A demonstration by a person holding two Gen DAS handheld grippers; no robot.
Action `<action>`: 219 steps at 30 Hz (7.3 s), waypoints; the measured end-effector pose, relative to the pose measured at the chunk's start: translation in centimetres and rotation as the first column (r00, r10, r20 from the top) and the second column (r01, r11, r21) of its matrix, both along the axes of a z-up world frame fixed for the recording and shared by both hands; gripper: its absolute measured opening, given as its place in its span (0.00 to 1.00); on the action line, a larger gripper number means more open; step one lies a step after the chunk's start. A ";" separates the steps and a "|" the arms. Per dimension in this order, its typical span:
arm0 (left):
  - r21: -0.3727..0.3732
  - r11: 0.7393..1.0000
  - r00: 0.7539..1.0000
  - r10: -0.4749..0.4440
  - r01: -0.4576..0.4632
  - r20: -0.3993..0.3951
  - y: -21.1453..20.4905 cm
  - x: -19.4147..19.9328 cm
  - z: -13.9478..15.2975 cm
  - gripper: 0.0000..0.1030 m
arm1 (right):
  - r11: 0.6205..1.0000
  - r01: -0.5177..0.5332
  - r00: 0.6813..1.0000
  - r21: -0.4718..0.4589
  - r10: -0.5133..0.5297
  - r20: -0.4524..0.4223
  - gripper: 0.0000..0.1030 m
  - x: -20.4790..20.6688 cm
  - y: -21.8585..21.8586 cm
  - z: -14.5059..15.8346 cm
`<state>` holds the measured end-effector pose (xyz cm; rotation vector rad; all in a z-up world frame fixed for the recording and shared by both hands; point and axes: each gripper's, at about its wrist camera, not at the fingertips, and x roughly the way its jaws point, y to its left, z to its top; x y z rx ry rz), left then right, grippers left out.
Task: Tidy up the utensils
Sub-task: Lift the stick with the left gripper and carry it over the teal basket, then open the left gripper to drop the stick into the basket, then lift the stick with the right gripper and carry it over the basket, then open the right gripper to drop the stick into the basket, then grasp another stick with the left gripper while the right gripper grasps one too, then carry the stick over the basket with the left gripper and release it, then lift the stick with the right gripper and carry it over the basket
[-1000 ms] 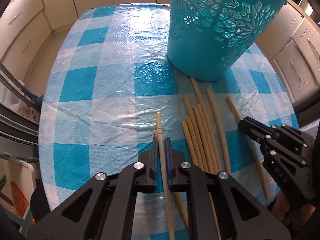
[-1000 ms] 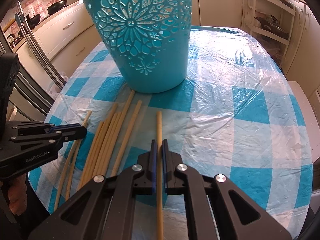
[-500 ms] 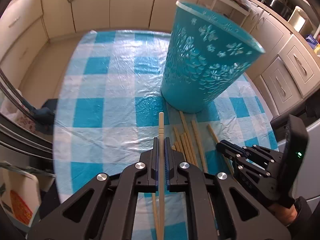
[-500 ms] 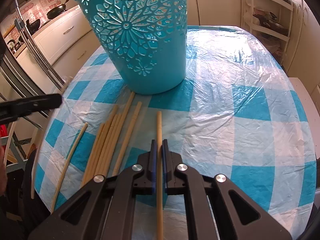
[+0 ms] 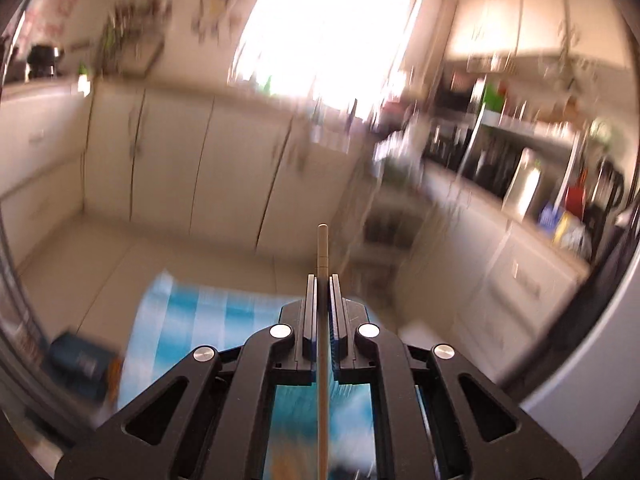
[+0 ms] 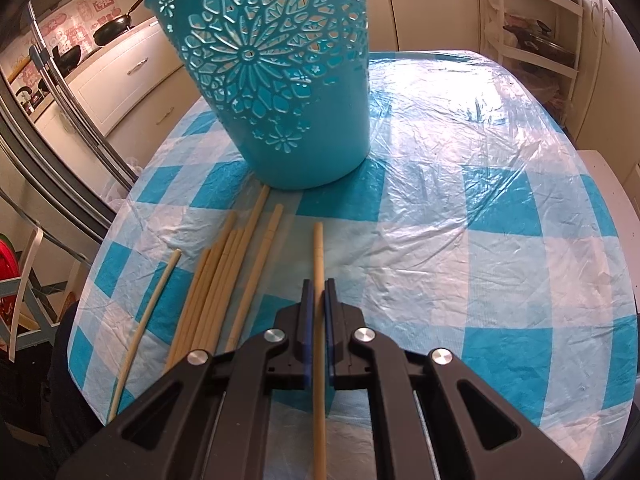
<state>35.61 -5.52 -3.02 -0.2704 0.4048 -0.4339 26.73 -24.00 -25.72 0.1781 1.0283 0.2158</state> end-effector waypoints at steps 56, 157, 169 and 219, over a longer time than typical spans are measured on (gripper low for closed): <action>0.239 0.959 0.870 0.244 -0.151 -0.428 6.4 -7.1 -19.9 0.79 | 0.943 -0.052 0.741 0.329 -0.185 0.645 0.06 2.0 -2.3 23.1; -0.034 0.991 0.964 0.134 -0.130 0.230 -3.9 1.7 1.9 0.05 | 0.996 0.031 0.996 0.087 -0.039 0.086 0.07 -1.7 -2.5 -0.4; 0.015 0.969 0.956 0.241 -0.247 0.168 -5.9 7.8 -5.0 0.05 | 0.989 0.039 0.996 0.142 -0.050 0.073 0.07 -1.6 -3.0 -0.5; 0.279 0.945 0.910 0.261 -0.171 -0.324 2.8 -6.0 -18.7 0.81 | 0.920 0.040 0.700 0.390 -0.304 0.646 0.06 6.8 -2.4 21.8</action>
